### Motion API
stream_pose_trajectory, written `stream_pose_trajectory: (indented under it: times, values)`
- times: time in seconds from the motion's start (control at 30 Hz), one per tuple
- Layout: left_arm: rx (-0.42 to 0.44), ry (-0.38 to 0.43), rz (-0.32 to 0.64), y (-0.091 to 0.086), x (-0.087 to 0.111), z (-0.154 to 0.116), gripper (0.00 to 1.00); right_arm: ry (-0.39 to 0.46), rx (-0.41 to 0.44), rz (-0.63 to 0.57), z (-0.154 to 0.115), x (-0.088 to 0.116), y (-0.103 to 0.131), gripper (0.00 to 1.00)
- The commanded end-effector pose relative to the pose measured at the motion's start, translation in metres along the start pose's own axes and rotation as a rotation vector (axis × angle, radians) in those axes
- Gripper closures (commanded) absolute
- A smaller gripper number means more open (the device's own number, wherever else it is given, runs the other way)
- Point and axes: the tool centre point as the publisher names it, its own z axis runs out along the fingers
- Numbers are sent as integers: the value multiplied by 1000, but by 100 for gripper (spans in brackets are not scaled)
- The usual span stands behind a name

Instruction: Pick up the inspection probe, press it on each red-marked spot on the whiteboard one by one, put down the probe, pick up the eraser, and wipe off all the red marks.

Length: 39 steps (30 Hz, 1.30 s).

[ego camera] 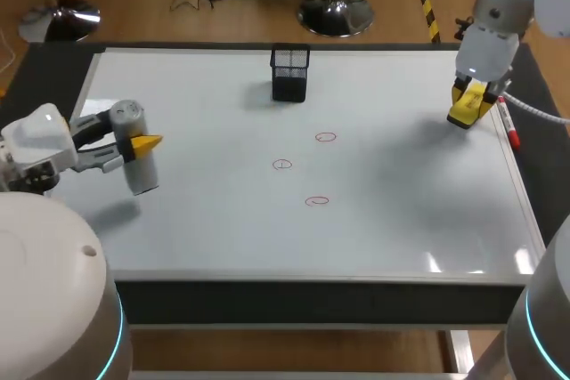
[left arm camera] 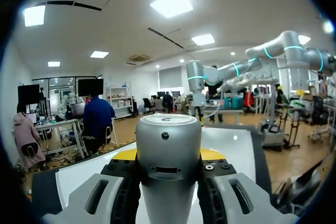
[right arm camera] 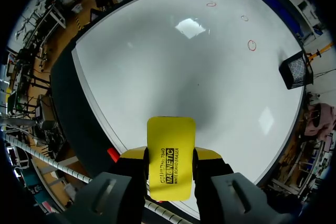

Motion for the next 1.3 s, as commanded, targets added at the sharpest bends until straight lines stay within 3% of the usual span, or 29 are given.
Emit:
stream_pose_trajectory:
  times: [0.03,0.5,0.87,1.3]
  values:
    - [2,-11,3,-5,4,-8,100,4,2,-2,-1,0,-1,100]
    - [2,-11,3,-5,4,-8,100,4,2,-2,-1,0,-1,100]
    - [2,-11,3,-5,4,-8,100,132,58,-166,2,-25,68,100]
    - [2,-11,3,-5,4,-8,100,141,119,-429,1,-74,164,100]
